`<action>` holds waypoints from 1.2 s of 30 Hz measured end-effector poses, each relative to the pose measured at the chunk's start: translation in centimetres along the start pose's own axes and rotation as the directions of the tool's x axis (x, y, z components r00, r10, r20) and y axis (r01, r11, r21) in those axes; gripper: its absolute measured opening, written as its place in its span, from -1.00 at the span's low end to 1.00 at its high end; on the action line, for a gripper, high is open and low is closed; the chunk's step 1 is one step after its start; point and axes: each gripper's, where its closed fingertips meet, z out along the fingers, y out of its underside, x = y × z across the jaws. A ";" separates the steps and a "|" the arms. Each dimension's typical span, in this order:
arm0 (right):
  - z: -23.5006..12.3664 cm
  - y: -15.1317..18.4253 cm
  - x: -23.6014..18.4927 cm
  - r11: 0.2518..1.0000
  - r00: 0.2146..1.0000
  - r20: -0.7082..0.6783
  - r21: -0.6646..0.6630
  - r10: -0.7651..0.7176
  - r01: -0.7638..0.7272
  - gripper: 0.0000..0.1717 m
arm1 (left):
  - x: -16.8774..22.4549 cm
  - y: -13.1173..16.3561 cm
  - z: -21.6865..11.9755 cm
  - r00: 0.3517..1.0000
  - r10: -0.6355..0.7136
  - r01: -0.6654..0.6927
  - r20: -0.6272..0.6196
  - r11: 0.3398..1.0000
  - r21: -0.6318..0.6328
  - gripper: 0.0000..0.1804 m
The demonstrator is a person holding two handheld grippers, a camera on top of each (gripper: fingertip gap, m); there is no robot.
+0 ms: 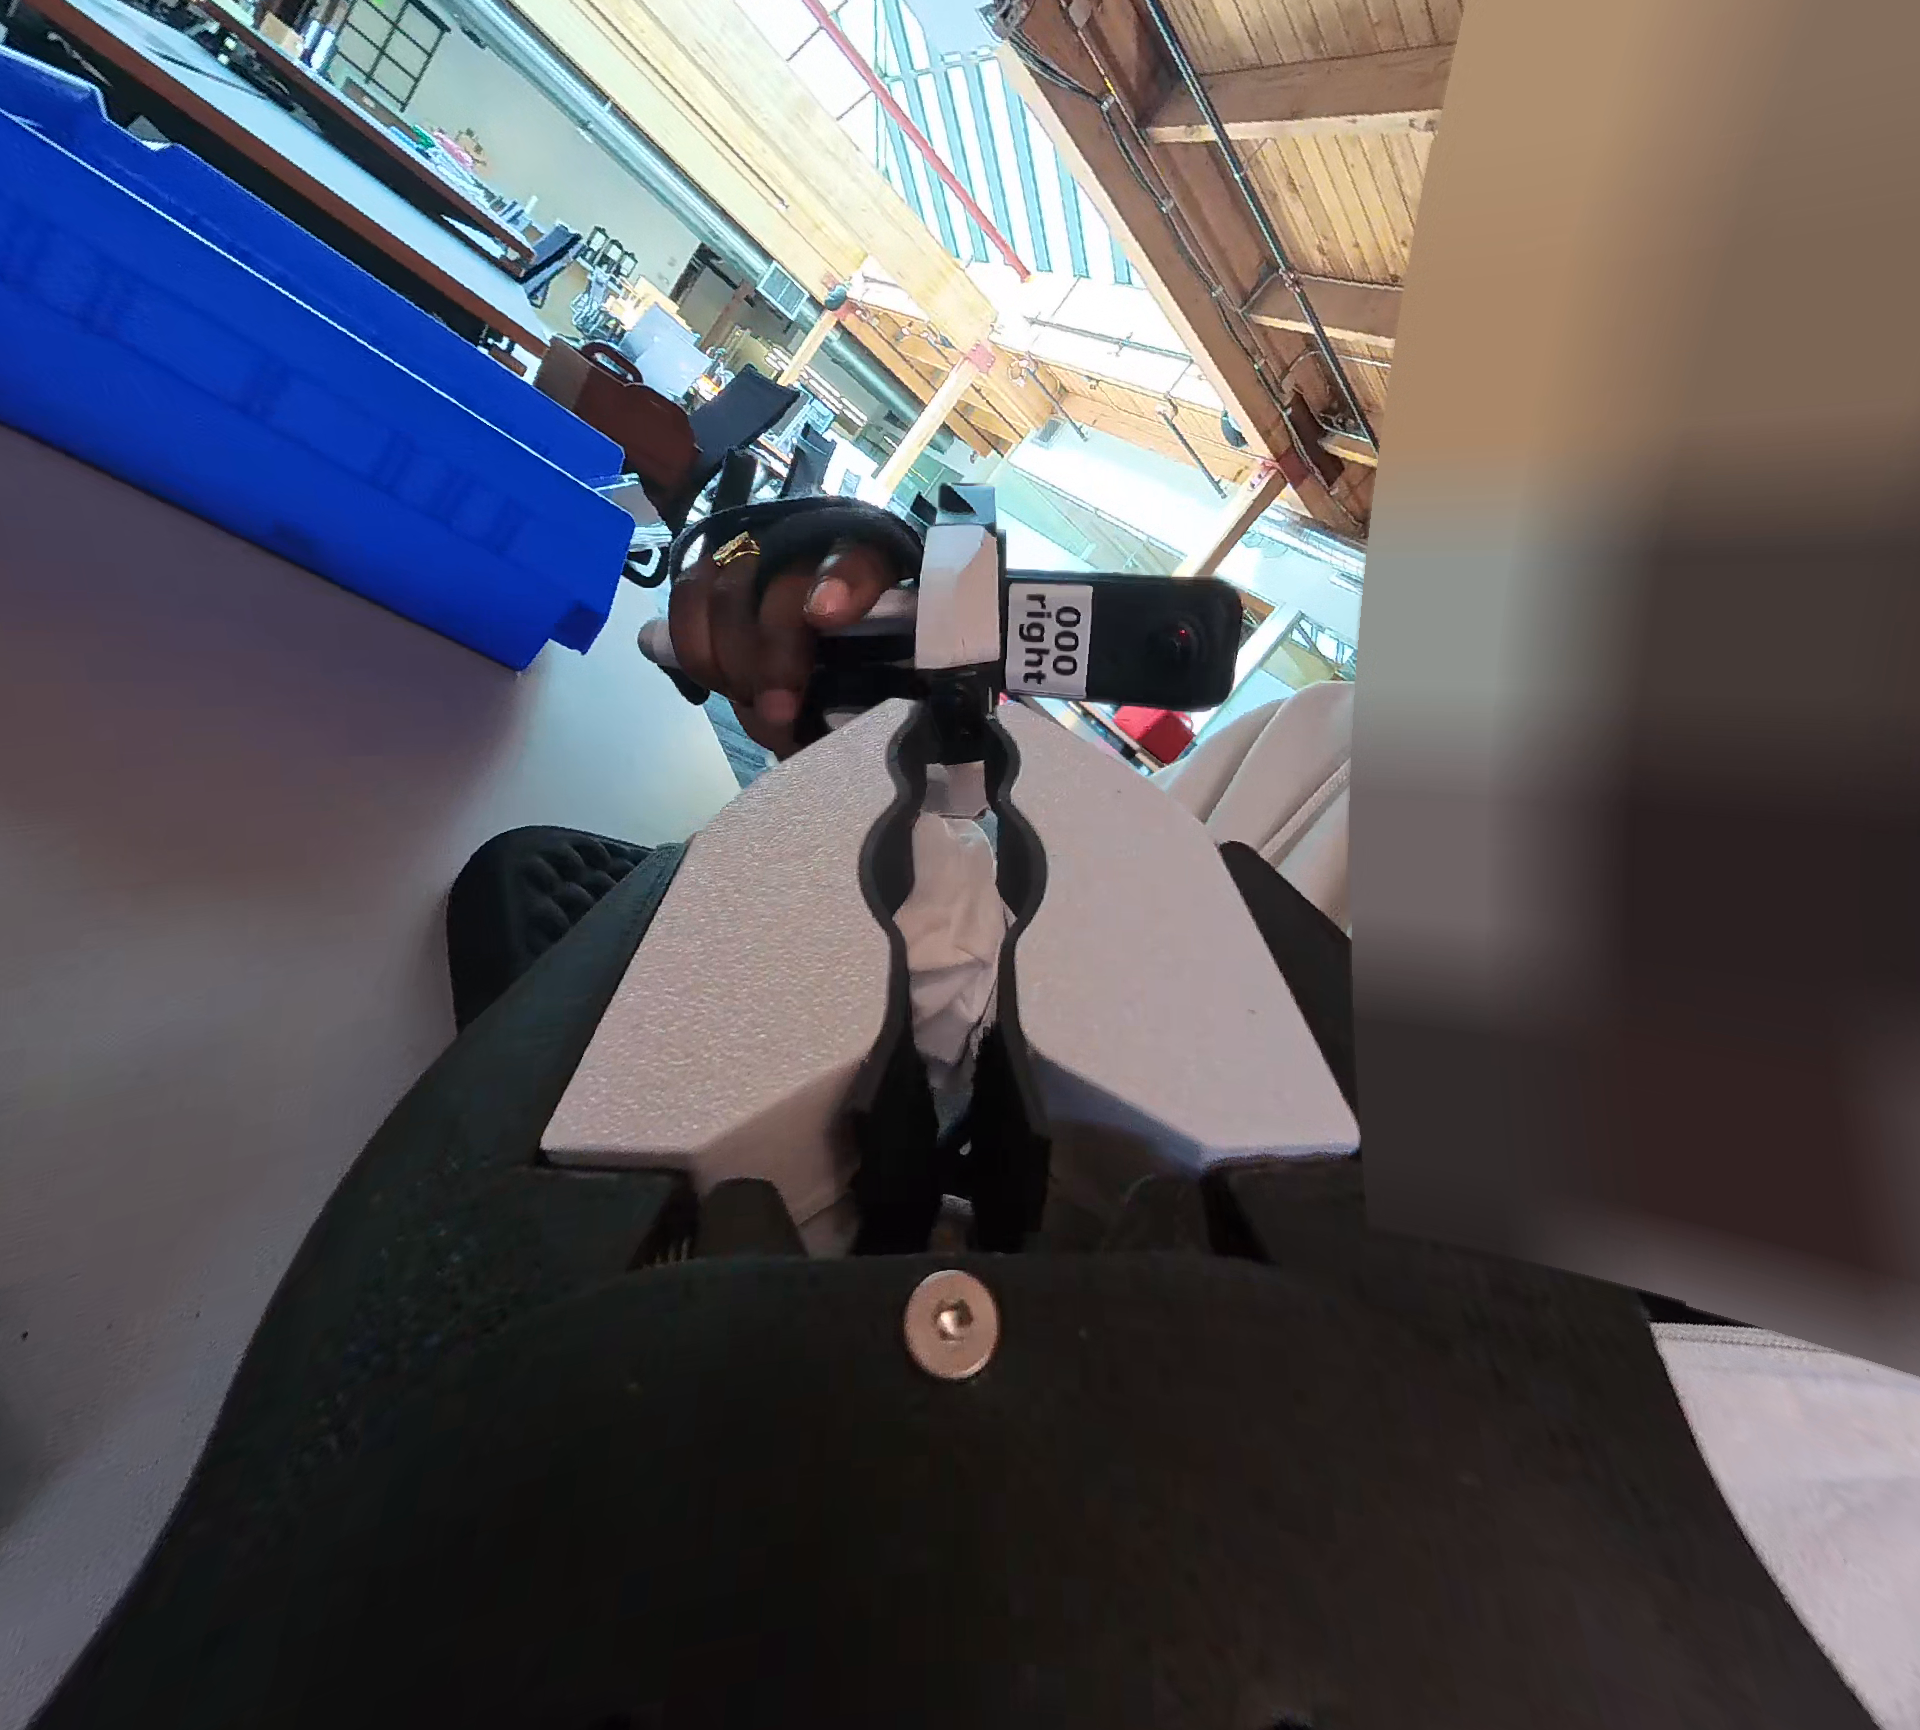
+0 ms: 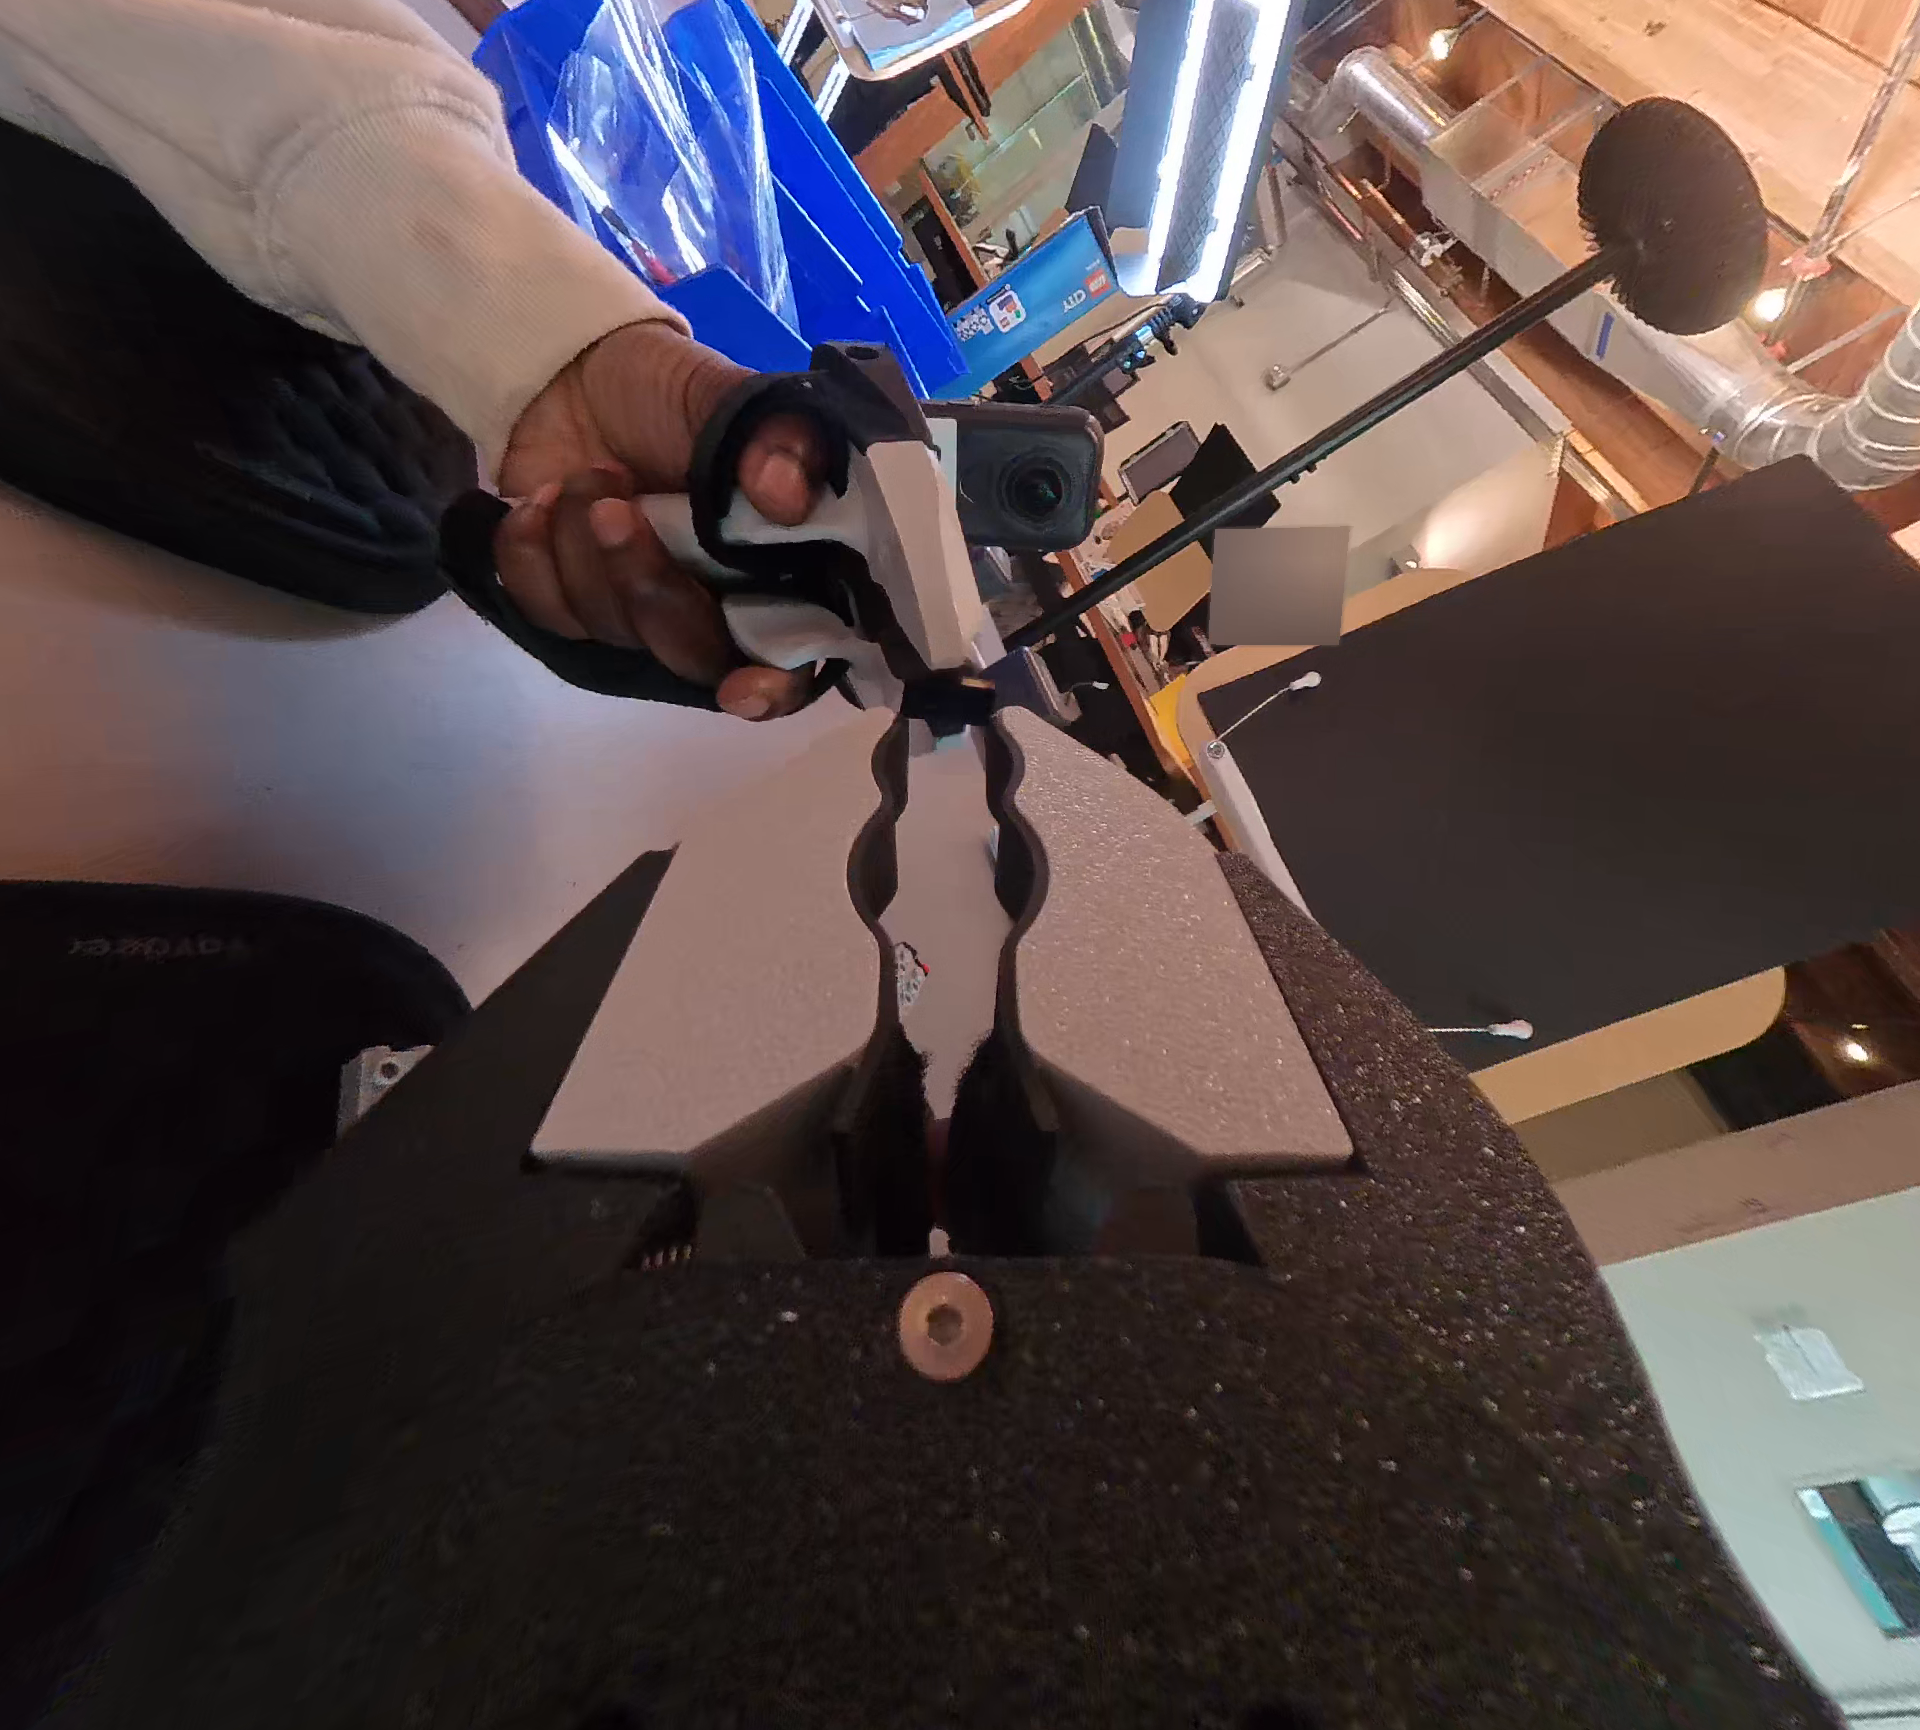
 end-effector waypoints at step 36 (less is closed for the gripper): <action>-30.5 21.7 8.1 0.165 0.473 -0.852 -0.445 0.226 -0.880 -0.78 | -7.7 10.8 0.3 0.705 0.686 -0.344 0.181 0.554 -0.758 -0.42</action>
